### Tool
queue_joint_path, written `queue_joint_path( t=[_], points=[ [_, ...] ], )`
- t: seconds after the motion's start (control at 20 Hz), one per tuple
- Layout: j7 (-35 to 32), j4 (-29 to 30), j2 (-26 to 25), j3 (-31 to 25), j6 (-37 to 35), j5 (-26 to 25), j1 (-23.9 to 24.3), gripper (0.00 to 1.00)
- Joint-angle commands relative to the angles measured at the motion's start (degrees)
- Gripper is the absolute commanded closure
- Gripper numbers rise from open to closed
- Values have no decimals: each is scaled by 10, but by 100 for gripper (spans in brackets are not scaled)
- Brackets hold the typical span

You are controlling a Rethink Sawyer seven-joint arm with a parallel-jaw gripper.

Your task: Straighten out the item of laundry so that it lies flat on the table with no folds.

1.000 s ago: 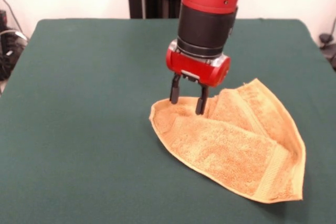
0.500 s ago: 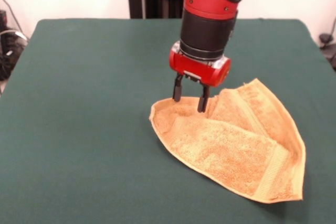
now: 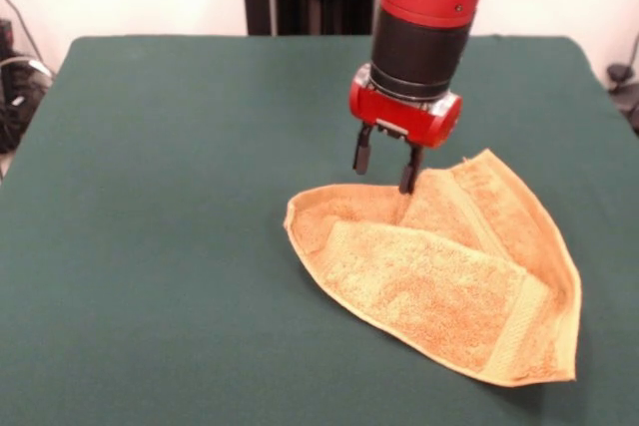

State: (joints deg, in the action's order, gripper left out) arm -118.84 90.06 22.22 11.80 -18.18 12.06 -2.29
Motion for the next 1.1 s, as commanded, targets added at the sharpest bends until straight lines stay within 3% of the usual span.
queue_joint_path(
  t=[0.05, 0.6, 1.1],
  points=[
    [-149, 35, -38, -23, -4, 44, -15, 0],
    [-121, -4, -86, -43, 39, 49, 8, 0],
    [-115, -11, -84, -45, 38, 51, 8, 0]
  ],
)
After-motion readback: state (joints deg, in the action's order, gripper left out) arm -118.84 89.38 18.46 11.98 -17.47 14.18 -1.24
